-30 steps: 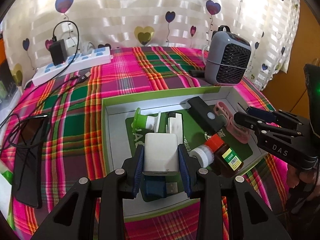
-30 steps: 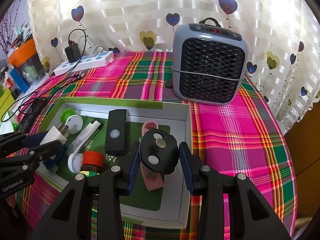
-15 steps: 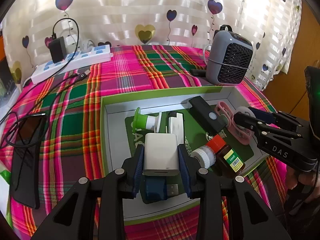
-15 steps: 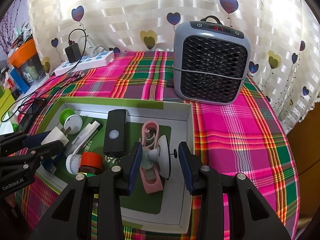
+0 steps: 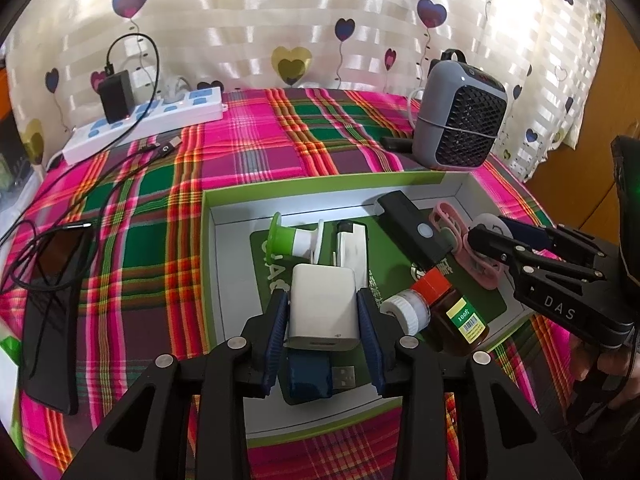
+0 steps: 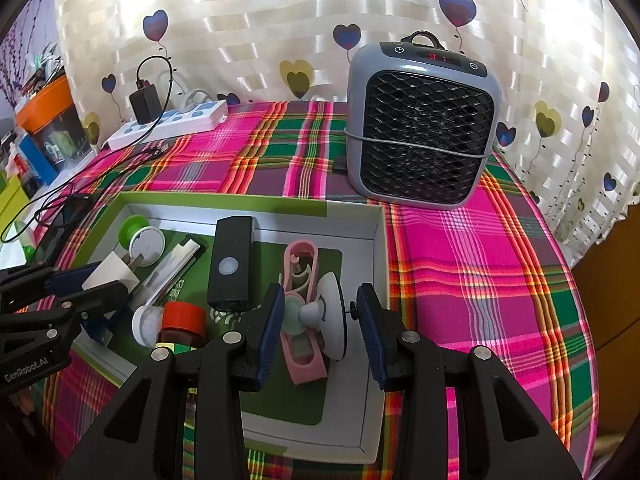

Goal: Organize rigid objects
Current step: 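Lower charger into the box with left tool while right tool grips the pink holder, then open left tool to release the charger while right tool releases the pink holder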

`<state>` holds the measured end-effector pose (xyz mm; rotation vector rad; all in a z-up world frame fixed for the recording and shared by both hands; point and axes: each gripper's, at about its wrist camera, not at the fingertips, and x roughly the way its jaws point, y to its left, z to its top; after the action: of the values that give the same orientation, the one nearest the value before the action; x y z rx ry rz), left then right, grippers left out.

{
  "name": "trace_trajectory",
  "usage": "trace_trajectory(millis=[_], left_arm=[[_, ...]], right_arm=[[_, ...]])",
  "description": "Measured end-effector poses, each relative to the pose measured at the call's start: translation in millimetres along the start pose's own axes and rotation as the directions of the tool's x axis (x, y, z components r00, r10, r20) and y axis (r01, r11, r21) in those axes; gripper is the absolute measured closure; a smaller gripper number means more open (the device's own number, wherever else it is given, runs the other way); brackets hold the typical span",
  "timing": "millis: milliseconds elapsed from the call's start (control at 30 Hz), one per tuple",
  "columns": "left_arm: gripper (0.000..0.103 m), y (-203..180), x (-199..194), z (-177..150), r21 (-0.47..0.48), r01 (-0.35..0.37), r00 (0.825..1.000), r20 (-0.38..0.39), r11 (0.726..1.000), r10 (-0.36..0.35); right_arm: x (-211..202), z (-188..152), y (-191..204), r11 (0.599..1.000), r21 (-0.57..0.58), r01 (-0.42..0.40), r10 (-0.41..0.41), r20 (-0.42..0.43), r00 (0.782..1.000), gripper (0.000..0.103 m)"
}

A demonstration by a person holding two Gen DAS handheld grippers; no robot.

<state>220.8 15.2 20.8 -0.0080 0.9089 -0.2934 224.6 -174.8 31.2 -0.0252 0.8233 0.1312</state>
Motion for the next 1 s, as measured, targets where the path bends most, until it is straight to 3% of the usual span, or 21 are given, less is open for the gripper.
trace_trajectory(millis=[400, 533, 1000], left_arm=[[0.066, -7.0, -20.4, -4.0, 0.009, -0.008, 0.999, 0.036, 1.0, 0.008], [0.066, -11.5, -30.0, -8.7, 0.007, -0.016, 0.999, 0.043, 1.0, 0.016], [0.065, -29.4, -64.1, -46.6, -0.016, -0.067, 0.996, 0.057, 0.998, 0.068]], right_arm=[[-9.8, -4.8, 2.9, 1.0, 0.003, 0.0, 0.0, 0.017, 1.0, 0.062], [-18.8, -7.0, 5.3, 1.0, 0.006, -0.01, 0.01, 0.037, 0.999, 0.056], [-57.9, -34.0, 23.3, 0.999, 0.02, -0.051, 0.049, 0.082, 0.995, 0.055]])
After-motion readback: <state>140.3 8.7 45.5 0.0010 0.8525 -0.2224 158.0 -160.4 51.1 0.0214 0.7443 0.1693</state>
